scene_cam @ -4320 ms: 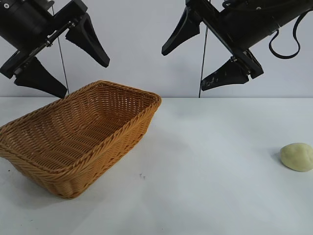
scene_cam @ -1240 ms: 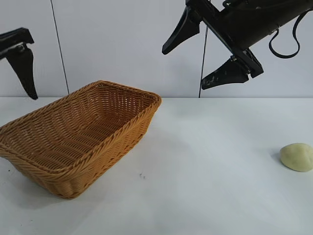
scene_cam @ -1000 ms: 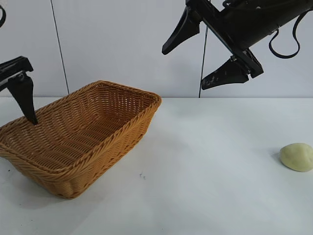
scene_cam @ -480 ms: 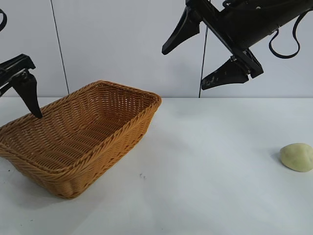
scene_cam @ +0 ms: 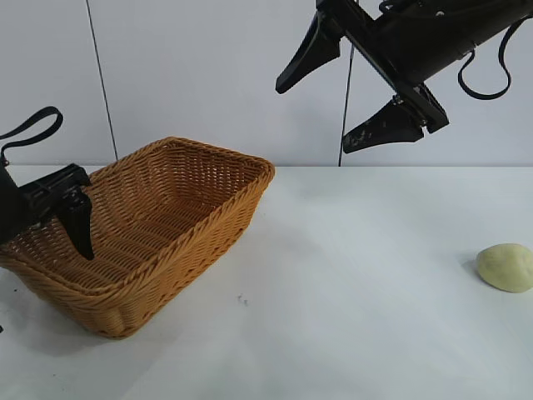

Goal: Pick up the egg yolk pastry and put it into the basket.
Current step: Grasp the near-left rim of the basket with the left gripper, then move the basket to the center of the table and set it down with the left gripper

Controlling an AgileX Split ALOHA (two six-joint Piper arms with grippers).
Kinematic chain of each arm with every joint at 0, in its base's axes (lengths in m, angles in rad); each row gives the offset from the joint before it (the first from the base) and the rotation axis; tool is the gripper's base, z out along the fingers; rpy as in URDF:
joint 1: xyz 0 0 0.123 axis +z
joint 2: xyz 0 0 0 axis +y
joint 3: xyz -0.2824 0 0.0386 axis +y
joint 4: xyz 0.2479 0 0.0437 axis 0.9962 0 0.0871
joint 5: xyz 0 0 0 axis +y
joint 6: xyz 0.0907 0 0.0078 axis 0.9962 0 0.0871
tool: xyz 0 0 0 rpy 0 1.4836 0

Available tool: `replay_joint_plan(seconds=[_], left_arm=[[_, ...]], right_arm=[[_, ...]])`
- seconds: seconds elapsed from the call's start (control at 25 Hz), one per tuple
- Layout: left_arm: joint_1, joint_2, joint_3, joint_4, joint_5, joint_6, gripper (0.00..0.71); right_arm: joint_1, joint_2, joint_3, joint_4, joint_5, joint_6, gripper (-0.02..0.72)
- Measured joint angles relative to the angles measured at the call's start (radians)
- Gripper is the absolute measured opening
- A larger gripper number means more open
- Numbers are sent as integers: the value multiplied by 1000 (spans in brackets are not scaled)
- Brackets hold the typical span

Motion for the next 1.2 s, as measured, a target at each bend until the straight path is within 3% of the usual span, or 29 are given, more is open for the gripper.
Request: replay_joint_plan(seconds=[0.08,0.28,0.36,0.64,1.0,1.2], left_arm=[[0,3,0,0,0,2,535],[0,3,-2,-6,4,3,177],[0,3,-14,-19,5,-8,104],[6,4,-132,-13,120,40,95],[75,12,-305,-1,260,266,95],[82,12,-328,1,323,406,95]], right_arm=[[0,0,0,0,0,0,696],[0,0,0,-1,2,0,696],[0,0,0,-1,2,0,696],[0,0,0,-2,3,0,696],[0,0,0,-3,11,0,696],[0,0,0,-3,16,0,696]])
